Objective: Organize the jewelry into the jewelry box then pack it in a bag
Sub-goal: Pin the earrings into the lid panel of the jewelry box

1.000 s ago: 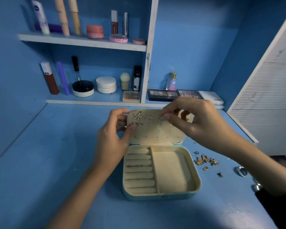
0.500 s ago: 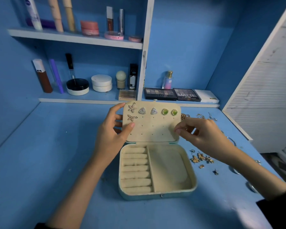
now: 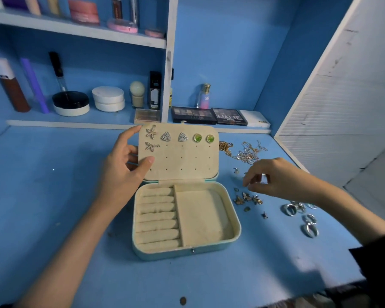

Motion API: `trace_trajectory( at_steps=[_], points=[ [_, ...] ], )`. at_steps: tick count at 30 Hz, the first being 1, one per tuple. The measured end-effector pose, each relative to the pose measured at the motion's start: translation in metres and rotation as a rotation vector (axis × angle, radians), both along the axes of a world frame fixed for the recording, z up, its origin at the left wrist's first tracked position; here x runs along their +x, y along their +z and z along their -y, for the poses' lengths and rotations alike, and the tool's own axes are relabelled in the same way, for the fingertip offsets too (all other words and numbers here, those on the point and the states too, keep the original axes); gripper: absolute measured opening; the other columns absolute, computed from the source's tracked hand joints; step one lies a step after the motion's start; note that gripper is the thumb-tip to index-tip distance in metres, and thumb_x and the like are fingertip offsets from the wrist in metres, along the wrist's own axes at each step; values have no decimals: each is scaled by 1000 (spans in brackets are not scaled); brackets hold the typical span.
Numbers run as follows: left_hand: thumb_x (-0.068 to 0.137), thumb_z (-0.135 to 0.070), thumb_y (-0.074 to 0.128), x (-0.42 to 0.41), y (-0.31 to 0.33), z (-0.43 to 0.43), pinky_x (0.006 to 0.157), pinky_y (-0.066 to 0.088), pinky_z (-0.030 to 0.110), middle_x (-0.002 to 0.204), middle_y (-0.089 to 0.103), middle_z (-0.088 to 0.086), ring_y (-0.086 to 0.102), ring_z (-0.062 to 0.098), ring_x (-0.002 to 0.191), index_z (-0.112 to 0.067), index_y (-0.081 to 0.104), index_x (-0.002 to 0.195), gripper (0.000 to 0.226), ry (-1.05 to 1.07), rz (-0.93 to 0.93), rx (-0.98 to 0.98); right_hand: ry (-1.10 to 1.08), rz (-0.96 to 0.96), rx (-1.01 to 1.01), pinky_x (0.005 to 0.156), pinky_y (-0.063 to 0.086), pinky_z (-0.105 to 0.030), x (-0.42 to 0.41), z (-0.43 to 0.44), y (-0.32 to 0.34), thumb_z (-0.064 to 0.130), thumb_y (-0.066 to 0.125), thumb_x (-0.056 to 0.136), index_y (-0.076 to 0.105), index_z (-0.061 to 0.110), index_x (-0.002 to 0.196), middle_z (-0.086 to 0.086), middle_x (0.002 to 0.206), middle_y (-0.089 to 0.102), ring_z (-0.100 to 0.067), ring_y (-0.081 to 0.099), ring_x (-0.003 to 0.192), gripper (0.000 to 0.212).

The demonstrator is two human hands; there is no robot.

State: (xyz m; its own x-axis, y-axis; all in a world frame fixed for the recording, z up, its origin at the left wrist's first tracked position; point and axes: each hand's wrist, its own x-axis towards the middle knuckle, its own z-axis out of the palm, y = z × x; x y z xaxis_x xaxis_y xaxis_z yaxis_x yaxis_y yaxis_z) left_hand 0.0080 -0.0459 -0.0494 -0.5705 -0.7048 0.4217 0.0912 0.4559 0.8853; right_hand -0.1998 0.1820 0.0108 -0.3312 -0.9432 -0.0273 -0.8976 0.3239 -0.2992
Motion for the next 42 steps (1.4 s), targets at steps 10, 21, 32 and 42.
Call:
trace_trajectory(
  at_steps=[10, 21, 32, 42],
  points=[
    [84, -1, 66, 0, -1, 0, 66, 49, 13, 85, 65, -3, 61, 2, 69, -32, 45, 127, 57, 4, -3, -2, 23, -24, 179, 70, 37, -6, 1, -14, 3, 11, 60, 83, 68, 34, 92, 15, 91, 61, -1, 53, 87, 26],
    [83, -3, 67, 0, -2, 2, 70, 52, 18, 90, 66, -3, 63, 7, 75, -31, 44, 131, 59, 17, 17, -12, 25, -31, 161, 70, 37, -6, -3, -18, -3, 16, 61, 85, 68, 31, 94, 14, 92, 61, -4, 55, 88, 19],
    [83, -4, 67, 1, 0, 0, 72, 54, 24, 92, 66, -2, 65, 11, 80, -30, 43, 133, 61, 14, 26, -9, -49, -187, 175, 79, 46, -28, 2, -6, -12, 42, 64, 82, 65, 36, 95, 16, 90, 54, -3, 47, 88, 15],
    [84, -4, 67, 1, 0, 1, 71, 53, 22, 91, 66, -2, 64, 9, 77, -28, 44, 133, 60, 14, 25, -13, -42, -142, 157, 77, 47, -28, 2, -9, -9, 29, 63, 84, 64, 36, 101, 14, 89, 56, -3, 48, 83, 18]
  ],
)
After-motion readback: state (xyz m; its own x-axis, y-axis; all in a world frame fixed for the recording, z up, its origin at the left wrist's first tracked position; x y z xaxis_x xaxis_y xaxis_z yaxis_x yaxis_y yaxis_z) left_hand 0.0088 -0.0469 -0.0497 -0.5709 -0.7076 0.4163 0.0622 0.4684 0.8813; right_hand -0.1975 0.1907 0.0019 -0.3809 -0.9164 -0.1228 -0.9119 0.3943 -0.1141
